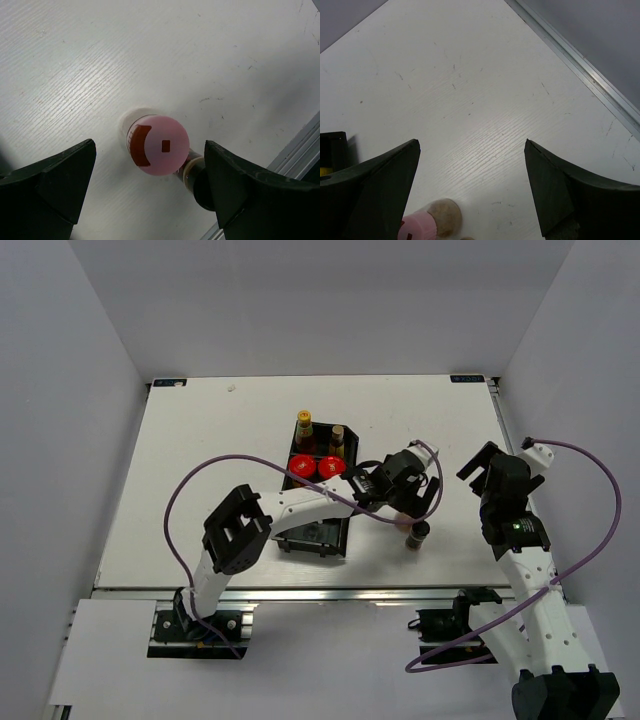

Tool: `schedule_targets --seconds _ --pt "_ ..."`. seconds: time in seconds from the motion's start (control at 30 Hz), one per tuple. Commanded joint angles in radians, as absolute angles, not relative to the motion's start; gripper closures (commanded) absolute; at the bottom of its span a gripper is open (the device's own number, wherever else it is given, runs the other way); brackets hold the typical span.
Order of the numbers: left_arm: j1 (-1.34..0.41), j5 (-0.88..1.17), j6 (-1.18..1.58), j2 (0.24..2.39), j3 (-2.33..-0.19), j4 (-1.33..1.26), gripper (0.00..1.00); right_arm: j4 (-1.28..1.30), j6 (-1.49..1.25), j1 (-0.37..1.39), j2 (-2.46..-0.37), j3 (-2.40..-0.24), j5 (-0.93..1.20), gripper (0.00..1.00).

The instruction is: Organize the condiment bottles

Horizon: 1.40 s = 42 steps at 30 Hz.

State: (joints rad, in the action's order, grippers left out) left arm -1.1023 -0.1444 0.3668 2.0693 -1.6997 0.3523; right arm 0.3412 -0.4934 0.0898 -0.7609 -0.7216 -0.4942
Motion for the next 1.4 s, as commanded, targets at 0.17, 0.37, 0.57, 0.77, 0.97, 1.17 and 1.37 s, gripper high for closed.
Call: schedule_targets --seconds 0.17,0.37,0.57,0.77,0.97,1.17,1.37 --pt "-1.115 -0.186 0.367 2.128 -1.778 0.359 0.05 0.293 -0.483 0.081 -0.755 -0.71 -0.485 0.11" --pt "-1.12 -0.202 0.368 2.151 -1.798 0.374 0.21 0.291 -0.483 0.083 -0.759 -0.709 -0.483 0.11" --pt "-1.12 -0.229 0.365 2.157 -1.799 0.362 0.26 0.29 -0.479 0.081 -0.759 -0.709 -0.476 0.11" --pt "-1.12 -0.235 0.365 2.158 -1.804 0.37 0.41 0.29 -0.479 0.081 -0.759 -0.709 -0.466 0.11" --pt "-1.121 -0.251 0.347 2.132 -1.799 0.371 0.59 0.281 -0.469 0.081 -0.761 -0.704 -0.443 0.11" --pt "-1.121 -0.365 0.307 1.987 -1.75 0.387 0.64 0.253 -0.457 0.081 -0.761 -0.692 -0.4 0.11" --pt "-1.121 -0.474 0.333 1.688 -1.501 0.368 0.65 0.258 -0.445 0.08 -0.801 -0.704 -0.396 0.11"
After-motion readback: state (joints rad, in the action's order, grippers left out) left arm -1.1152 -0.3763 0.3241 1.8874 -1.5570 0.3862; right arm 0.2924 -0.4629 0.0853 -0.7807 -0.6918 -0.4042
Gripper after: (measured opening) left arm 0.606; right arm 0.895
